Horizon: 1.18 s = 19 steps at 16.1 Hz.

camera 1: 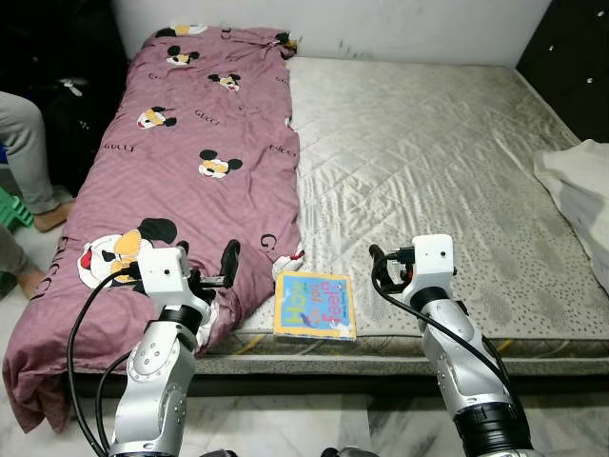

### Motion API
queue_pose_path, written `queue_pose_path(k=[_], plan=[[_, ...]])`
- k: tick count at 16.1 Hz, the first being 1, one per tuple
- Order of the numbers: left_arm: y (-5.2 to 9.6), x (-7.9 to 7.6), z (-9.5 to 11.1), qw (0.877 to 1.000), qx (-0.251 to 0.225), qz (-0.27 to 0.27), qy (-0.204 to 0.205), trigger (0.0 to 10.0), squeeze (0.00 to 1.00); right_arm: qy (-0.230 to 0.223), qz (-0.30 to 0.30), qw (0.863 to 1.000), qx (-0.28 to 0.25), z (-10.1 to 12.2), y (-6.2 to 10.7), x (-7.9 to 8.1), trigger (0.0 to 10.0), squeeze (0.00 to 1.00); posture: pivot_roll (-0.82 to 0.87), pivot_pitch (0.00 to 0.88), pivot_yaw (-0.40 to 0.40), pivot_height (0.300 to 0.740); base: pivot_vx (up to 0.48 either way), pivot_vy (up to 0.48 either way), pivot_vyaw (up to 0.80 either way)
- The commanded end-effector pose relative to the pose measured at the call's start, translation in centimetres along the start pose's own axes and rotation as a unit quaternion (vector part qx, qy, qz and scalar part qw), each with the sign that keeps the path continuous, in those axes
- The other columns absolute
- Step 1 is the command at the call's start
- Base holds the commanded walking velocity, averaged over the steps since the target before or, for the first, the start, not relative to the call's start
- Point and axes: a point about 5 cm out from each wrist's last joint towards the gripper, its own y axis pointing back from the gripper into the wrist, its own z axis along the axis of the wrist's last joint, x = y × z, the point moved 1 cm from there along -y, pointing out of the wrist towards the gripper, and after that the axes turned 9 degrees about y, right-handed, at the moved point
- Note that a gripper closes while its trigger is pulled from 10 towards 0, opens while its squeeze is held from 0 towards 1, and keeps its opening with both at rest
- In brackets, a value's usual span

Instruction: Clean up the room

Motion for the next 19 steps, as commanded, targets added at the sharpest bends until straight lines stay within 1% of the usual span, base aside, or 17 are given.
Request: queue_pose_path(k=[1, 6, 8, 9, 17, 19], plan=[[-0.01, -0.20, 0.34, 1.000, -0.007, -0.004, -0.005, 10.0, 0.00, -0.001, -0.002, 1.000, 0.007, -0.14, -0.10, -0.20, 10.0, 0.00, -0.04, 0.147, -0.059, 0.740, 0.307, 0.000, 0.00], [-0.08, -0.19, 0.39, 1.000, -0.007, -0.006, -0.007, 10.0, 0.00, 0.000, -0.004, 1.000, 0.007, -0.21, -0.09, -0.27, 10.0, 0.00, -0.04, 0.143, -0.058, 0.740, 0.316, 0.000, -0.61], [-0.13, -0.25, 0.36, 1.000, -0.008, -0.006, -0.002, 10.0, 0.00, 0.001, -0.004, 1.000, 0.006, -0.24, -0.14, -0.31, 10.0, 0.00, -0.04, 0.138, -0.058, 0.740, 0.279, 0.000, 0.00], [-0.14, -0.28, 0.26, 1.000, -0.005, -0.001, 0.007, 10.0, 0.00, 0.002, -0.004, 1.000, 0.006, -0.26, -0.15, -0.32, 10.0, 0.00, -0.03, 0.136, -0.059, 0.740, 0.000, 0.000, 0.00], [-0.08, -0.15, 0.17, 1.000, -0.005, 0.009, 0.004, 10.0, 0.00, 0.005, -0.009, 1.000, 0.010, -0.48, -0.27, -0.76, 10.0, 0.00, -0.03, 0.145, -0.058, 0.740, 0.000, 0.000, 0.00], [0.11, 0.13, 0.14, 1.000, -0.005, 0.025, 0.002, 10.0, 0.00, -0.001, -0.010, 1.000, 0.016, -0.65, -0.23, -0.80, 10.0, 0.00, -0.03, 0.147, -0.059, 0.740, 0.000, 0.000, -0.63]])
